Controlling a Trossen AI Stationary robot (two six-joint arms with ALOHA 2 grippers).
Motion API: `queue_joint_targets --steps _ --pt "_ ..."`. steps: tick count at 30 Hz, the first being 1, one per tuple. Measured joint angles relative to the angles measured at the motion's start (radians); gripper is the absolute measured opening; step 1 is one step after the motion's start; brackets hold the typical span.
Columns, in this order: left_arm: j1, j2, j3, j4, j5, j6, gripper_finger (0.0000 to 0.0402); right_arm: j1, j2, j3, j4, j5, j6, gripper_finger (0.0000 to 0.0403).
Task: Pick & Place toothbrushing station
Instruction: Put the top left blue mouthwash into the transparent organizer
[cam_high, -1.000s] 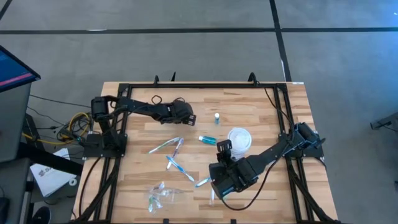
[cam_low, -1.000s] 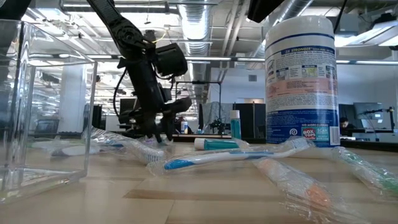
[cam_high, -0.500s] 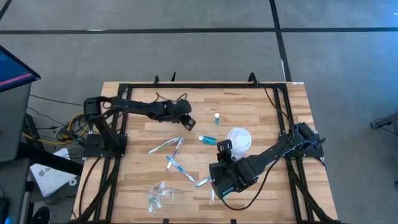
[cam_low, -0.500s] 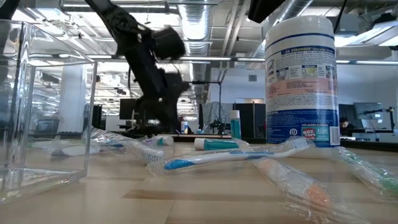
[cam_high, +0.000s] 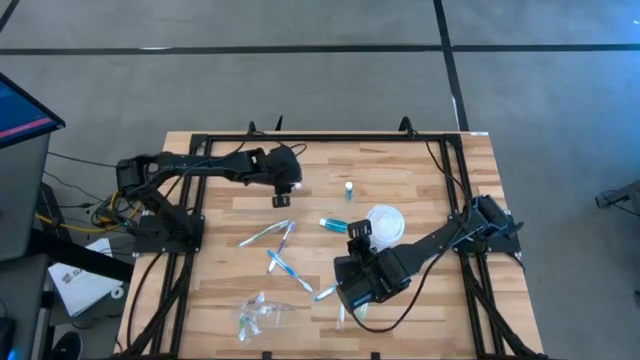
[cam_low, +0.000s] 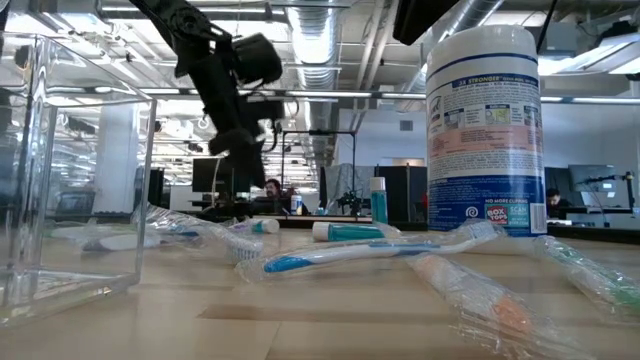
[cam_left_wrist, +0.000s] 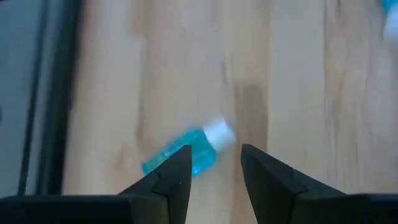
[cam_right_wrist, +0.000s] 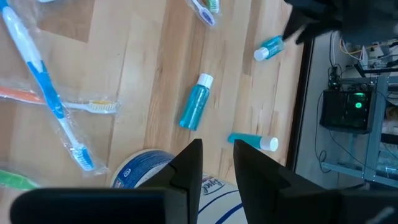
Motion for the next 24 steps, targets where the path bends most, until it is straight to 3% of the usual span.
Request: queue_joint_targets --steps 7,14,24 --pt "-0.009 0.076 0.002 -0.033 0.025 0.207 0.0132 -0.018 0.0 0.0 0.0 0.0 0.0 0.0082" --pt "-0.045 0.15 0.033 -0.03 -0.115 0.345 0.0115 -0.03 0.0 0.0 -0.005 0.0 0.0 0.0082" --pt "-0.042 0.151 0.072 -0.029 -0.115 0.488 0.0107 -0.035 0.0 0.0 -0.009 -0.027 -0.008 0.0082"
